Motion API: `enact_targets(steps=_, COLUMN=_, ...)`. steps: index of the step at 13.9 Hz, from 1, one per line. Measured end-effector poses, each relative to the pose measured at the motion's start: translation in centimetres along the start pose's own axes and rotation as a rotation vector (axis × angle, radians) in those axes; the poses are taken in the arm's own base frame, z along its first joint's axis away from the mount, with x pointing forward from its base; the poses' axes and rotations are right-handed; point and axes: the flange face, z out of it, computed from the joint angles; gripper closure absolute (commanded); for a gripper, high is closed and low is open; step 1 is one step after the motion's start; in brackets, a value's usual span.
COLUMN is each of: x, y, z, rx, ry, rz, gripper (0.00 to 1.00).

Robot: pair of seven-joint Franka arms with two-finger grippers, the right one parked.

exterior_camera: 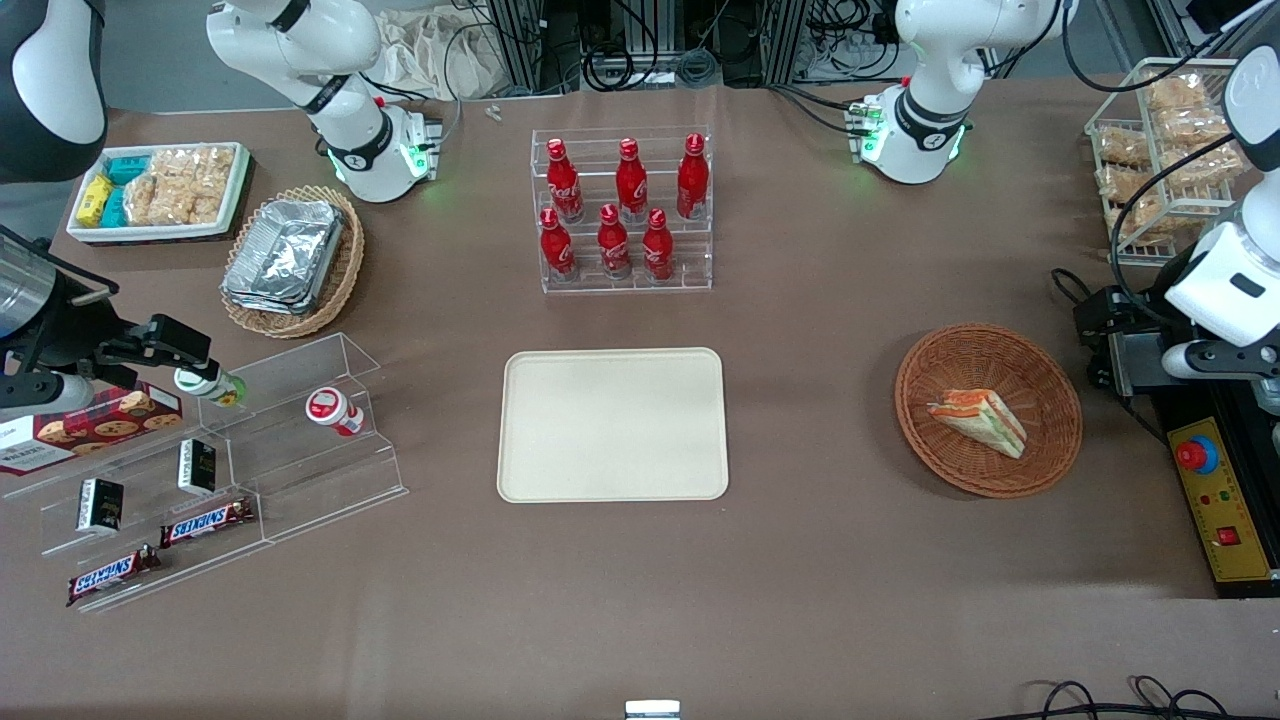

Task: Place sandwich from basket to tray
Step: 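Move the left gripper over the wicker basket holding the sandwich, then lower the open left gripper onto the wrapped sandwich and close it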

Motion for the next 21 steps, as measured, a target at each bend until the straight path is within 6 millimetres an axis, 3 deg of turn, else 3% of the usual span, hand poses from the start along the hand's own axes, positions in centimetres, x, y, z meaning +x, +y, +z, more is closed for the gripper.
enact_targets(steps=8, x=-0.1, y=0.0, z=0.8, rx=0.0, ry=-0.024, rz=0.002, gripper=0.0)
enact_targets(steps=11, x=-0.5, y=0.1, z=3.3, rx=-0.001, ry=-0.07, rz=0.003, gripper=0.0)
enact_targets(steps=15, x=-1.6, y=0.0, z=8.2, rx=-0.001, ry=-0.077, rz=-0.02, gripper=0.0)
enact_targets(steps=21, x=-3.1, y=-0.3, z=13.3, rx=0.011, ry=-0.117, rz=-0.264, gripper=0.01)
